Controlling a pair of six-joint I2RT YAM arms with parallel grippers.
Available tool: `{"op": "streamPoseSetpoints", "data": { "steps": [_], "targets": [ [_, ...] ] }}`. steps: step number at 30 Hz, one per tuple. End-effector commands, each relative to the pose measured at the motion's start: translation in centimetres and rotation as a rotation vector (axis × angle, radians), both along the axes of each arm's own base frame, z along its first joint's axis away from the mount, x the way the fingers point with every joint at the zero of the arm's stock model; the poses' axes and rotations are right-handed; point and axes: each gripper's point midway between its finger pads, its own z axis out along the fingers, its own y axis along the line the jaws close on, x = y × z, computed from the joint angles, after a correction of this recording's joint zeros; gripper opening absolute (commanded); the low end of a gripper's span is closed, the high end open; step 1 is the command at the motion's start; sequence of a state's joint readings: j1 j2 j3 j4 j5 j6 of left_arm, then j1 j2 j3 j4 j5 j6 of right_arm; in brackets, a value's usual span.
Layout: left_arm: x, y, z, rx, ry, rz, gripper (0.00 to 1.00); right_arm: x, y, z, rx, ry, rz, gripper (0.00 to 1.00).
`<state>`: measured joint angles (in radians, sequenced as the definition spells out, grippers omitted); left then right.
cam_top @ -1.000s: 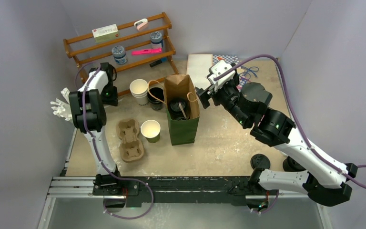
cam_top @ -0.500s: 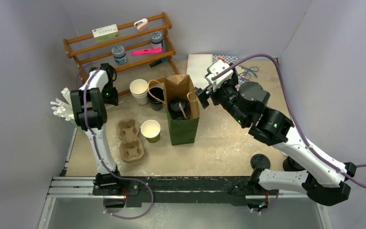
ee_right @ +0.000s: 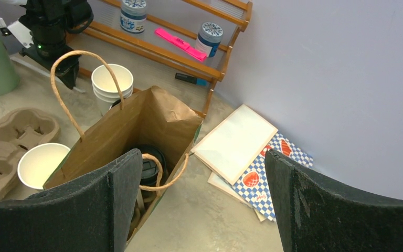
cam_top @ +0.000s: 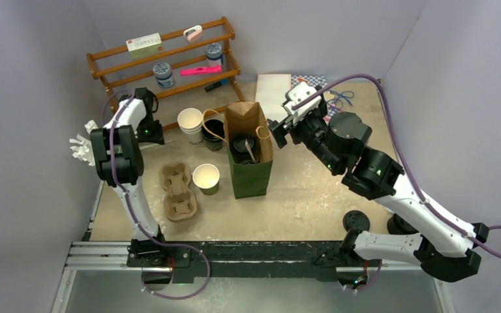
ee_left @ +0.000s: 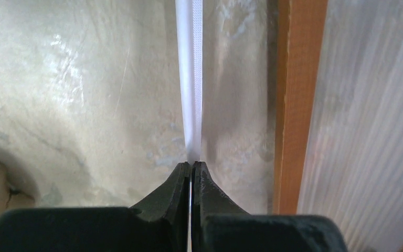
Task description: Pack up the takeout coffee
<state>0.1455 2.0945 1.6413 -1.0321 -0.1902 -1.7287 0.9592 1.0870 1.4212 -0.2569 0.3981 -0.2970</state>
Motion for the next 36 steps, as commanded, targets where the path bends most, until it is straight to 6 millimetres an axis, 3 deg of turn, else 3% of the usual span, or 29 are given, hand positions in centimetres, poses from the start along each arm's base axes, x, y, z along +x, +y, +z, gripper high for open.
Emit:
{"op": "streamPoseSetpoints", "data": {
  "steps": [1,7,15,20,22,26,29,33,36],
  "targets": [
    [-0.1,-2.1,4.9,-0.042,-0.111,-0.014,0.00,-0.7,-0.6,2.7,0.071,-0.052,0.019,0.88],
    [-1.2,-5.1,8.3,-0.149,-0.224,-0.055,0.00,-1.2,-0.4,2.8,0.099,-0.042,0.046,0.87],
    [-3.6,-7.5,15.6,-0.228,-0.415,-0.098,0.00,-1.6,0.0,2.9,0.125,-0.037,0.073,0.87],
    [-4.3,-9.6,21.8,-0.253,-0.593,-0.191,0.00,-1.9,0.5,2.6,0.156,-0.015,0.096,0.85],
    [-3.5,-11.1,25.2,-0.269,-0.721,-0.267,0.00,-2.0,0.6,2.2,0.173,0.004,0.099,0.85],
    [-1.9,-13.8,32.0,-0.279,-1.009,-0.495,0.00,-2.0,0.7,1.9,0.201,0.039,0.090,0.85],
    [-1.5,-14.6,36.7,-0.176,-1.156,-0.698,0.00,-1.6,0.9,1.2,0.201,0.087,0.061,0.85],
    [-3.1,-15.5,42.2,0.089,-1.331,-1.022,0.00,-0.9,1.2,-0.8,0.182,0.175,0.011,0.84],
    [-5.8,-18.5,45.8,0.247,-1.520,-1.236,0.00,-0.7,1.2,-1.8,0.210,0.224,-0.024,0.84]
  ]
}}
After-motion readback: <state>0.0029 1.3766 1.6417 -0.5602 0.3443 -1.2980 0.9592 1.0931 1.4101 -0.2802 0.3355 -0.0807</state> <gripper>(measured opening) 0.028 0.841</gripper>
